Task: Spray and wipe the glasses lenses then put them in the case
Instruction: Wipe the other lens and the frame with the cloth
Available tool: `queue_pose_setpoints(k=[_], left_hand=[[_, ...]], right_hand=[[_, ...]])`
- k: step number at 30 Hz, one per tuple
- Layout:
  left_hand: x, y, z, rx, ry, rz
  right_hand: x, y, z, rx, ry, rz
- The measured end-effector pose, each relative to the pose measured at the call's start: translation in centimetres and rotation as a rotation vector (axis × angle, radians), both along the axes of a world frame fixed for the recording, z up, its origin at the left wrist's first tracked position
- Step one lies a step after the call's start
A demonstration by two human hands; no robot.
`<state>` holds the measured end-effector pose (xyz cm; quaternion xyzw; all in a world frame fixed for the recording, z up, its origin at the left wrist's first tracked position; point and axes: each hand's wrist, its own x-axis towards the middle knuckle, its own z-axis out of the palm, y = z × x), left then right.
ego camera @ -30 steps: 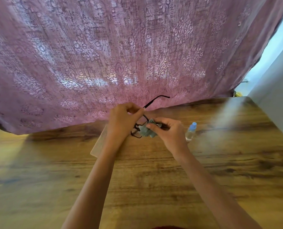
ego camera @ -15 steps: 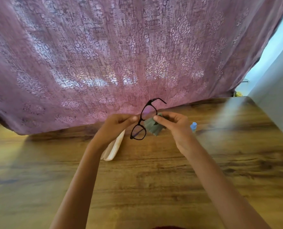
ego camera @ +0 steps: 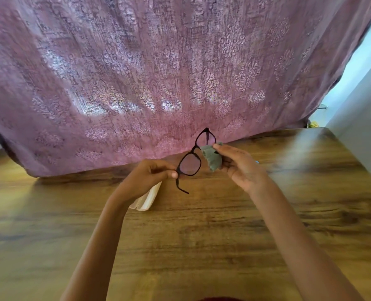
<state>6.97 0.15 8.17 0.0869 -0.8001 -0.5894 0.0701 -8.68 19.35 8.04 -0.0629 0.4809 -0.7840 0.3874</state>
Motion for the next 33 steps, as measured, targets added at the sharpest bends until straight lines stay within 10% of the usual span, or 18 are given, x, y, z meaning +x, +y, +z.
queue_pose_setpoints(k=[12,33], left_hand=[[-2.9,2.9,-0.4,0.390,0.011,0.273],[-4.7,3.6,1.6,0.398,0.045,0.474]], right_hand=[[4.3,-0.3,-1.1,0.106,0.284,-0.021],[5.3,-2.1,-1.8,0.181,0.433,0.038]])
